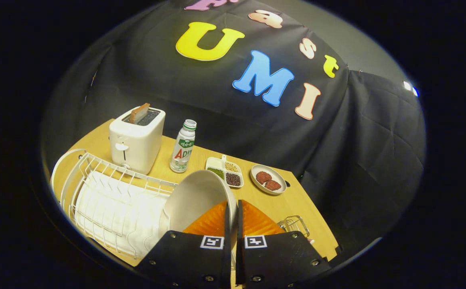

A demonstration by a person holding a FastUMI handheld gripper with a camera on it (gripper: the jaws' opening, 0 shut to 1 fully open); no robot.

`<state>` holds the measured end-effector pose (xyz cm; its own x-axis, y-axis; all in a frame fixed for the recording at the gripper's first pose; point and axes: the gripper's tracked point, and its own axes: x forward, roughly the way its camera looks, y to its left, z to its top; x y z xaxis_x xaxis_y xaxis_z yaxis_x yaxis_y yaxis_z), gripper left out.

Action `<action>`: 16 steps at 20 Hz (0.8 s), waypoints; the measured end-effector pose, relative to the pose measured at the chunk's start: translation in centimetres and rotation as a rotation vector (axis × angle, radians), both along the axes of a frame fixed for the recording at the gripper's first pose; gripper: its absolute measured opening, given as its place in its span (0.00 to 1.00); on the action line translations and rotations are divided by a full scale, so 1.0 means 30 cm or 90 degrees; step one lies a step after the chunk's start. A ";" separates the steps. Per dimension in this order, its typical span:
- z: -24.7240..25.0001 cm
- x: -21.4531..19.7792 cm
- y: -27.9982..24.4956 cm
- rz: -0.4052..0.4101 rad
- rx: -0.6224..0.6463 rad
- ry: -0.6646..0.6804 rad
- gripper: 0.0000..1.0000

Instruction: Take the plate from the dish rack, then take the spoon from the basket and place it into the plate.

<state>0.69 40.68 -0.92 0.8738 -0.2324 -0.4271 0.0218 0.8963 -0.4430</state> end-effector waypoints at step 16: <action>0.166 0.038 0.124 0.033 -0.319 -0.059 0.00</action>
<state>1.82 44.39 4.05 0.9183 -0.3444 -0.1952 0.0423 0.5756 -0.8166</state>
